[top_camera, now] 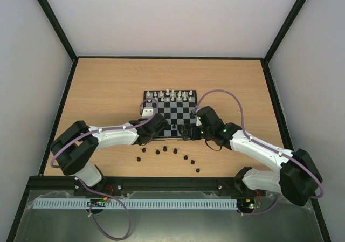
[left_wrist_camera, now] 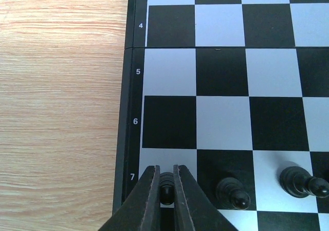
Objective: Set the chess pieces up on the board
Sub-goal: Place the chess piece on the chessboard, then pick up the chess piece at the center of the board.
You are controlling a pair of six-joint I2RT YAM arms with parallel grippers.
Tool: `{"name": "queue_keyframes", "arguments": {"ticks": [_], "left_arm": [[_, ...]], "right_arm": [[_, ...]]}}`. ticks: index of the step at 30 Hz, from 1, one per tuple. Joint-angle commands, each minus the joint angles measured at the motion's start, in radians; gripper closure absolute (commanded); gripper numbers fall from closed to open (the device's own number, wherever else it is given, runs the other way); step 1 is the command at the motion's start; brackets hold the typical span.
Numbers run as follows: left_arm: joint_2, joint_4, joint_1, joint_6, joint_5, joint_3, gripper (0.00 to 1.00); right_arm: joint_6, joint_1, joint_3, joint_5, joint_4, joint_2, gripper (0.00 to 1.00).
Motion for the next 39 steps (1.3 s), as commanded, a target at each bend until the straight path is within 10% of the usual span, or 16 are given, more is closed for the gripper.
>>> {"name": "queue_keyframes", "arguments": {"ticks": [1, 12, 23, 39], "left_arm": [[0.011, 0.012, 0.007, 0.008, -0.028, 0.023, 0.91], [-0.033, 0.009, 0.006, 0.013, -0.016, 0.017, 0.76], [-0.267, -0.011, -0.011, 0.063, 0.013, -0.018, 0.31], [-0.558, 0.014, -0.015, 0.156, 0.144, -0.122, 0.03]], "right_arm": [[-0.007, 0.0, -0.011, -0.002, -0.006, -0.012, 0.0], [-0.011, 0.004, -0.01, 0.0, -0.004, -0.011, 0.0], [-0.013, 0.007, -0.009, 0.015, -0.011, 0.004, 0.0], [0.044, 0.035, -0.022, 0.07, -0.098, -0.027, 0.03]]}}
